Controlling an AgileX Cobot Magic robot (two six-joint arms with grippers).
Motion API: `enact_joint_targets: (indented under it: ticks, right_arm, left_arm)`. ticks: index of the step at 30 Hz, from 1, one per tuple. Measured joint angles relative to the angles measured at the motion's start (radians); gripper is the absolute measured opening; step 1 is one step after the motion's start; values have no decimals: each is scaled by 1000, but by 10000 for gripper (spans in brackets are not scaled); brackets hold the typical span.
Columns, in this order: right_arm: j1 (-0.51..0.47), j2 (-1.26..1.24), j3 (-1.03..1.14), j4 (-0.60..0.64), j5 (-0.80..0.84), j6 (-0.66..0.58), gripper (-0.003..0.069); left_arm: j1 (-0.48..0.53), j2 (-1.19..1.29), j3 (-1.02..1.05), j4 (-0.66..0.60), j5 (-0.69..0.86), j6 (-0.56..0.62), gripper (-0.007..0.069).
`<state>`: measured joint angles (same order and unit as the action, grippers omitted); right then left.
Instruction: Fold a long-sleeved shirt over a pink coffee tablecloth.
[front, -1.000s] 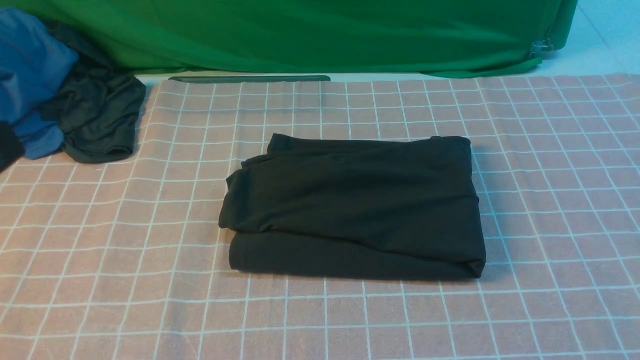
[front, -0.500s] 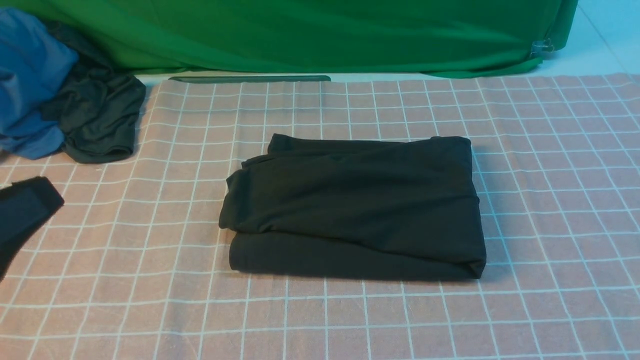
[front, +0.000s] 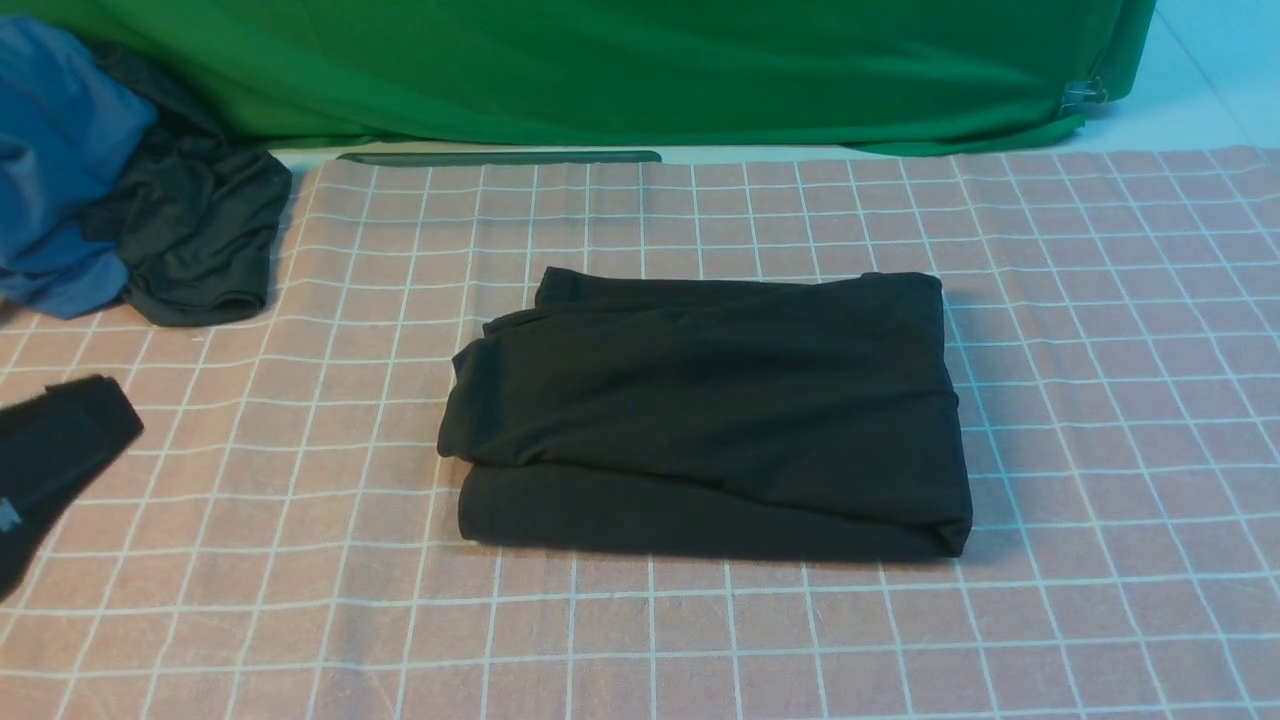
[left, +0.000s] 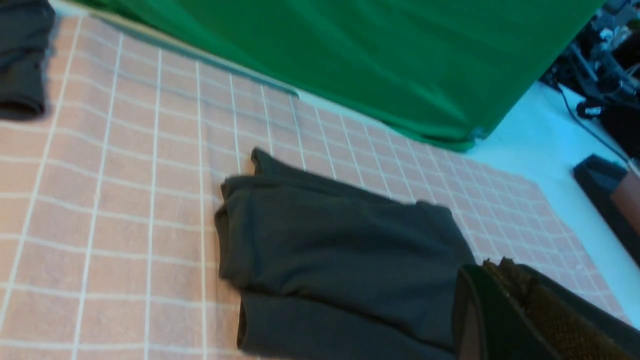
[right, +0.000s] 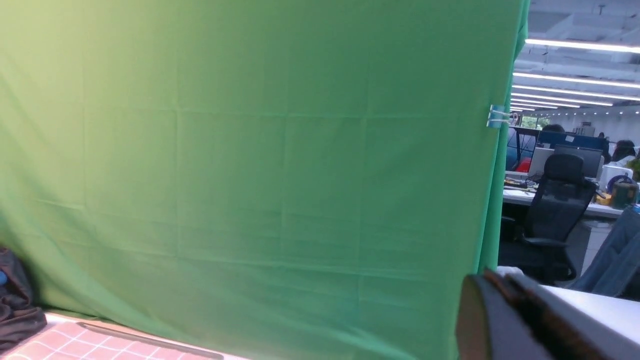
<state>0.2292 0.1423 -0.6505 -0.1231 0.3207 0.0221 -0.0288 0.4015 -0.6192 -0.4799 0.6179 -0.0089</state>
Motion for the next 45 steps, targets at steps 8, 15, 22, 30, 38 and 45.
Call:
enact_joint_targets:
  ticks: [8,15,22,30,38,45]
  right_arm:
    - [0,0,0,0,1,0,89]
    - [0,0,0,0,3,0,113]
    - [0,0,0,0,3,1,141]
    - [0,0,0,0,3,1,144]
    - [0,0,0,0,3,1,144]
    - [0,0,0,0,3,1,144]
  left_arm:
    - [0,0,0,36,-30,9,15]
    - [0,0,0,50,-30,9,14]
    - [0,0,0,82,-30,25,14]
    - [0,-31,27,200,-53,37,14]
    - [0,-182,278,296,-329,-56,14]
    - [0,-354,571,392,-389,-70,14]
